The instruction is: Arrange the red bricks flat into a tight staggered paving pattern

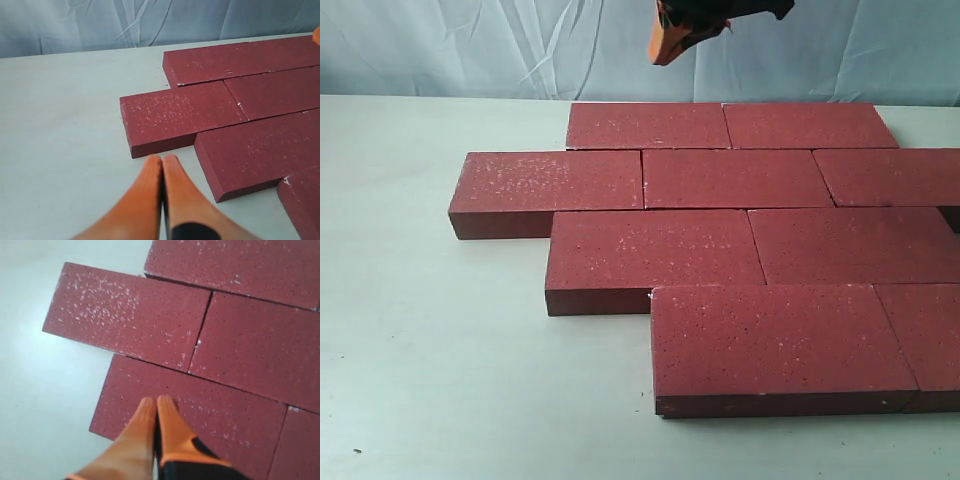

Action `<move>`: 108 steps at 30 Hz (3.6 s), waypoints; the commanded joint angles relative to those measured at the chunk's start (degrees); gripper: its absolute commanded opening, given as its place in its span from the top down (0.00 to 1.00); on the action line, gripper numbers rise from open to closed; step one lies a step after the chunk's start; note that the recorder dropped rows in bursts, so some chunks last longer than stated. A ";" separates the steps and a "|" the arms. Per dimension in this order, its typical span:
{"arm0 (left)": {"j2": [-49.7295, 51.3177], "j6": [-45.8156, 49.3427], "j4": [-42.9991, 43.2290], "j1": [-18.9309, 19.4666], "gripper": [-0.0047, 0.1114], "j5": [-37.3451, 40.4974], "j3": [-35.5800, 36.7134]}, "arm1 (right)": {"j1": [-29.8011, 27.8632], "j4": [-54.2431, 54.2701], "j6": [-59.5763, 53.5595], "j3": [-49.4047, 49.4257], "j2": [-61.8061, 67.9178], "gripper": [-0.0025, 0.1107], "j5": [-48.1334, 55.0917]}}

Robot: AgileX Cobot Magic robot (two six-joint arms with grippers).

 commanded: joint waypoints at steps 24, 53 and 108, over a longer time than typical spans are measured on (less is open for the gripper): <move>-3.77 0.05 2.34 -0.42 0.96 1.48 0.10 | -23.80 -2.64 -3.65 45.40 -33.80 0.98 -10.86; -3.77 0.05 2.34 -0.42 0.96 1.48 0.10 | -26.81 -10.43 -4.89 75.24 -67.92 0.98 -41.40; -3.77 0.05 2.46 -0.42 0.96 1.22 0.10 | -21.19 -20.19 -2.92 89.26 -90.09 0.98 -47.44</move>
